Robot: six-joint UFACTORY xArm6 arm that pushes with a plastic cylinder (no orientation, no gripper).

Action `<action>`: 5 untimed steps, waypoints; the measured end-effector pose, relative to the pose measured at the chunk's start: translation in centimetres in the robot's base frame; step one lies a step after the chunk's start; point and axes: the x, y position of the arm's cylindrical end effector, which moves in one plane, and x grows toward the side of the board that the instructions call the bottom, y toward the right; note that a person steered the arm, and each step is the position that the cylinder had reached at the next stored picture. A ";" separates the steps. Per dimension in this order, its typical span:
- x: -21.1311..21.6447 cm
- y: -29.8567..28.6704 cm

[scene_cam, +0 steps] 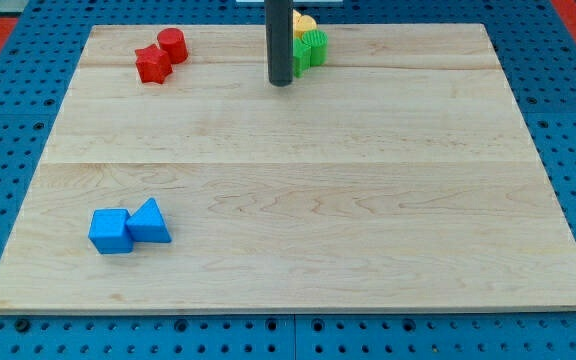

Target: Push the red circle to the red star

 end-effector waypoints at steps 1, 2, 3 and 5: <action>1.9 -1.0; -1.2 -3.0; -7.6 -3.5; -11.8 -8.1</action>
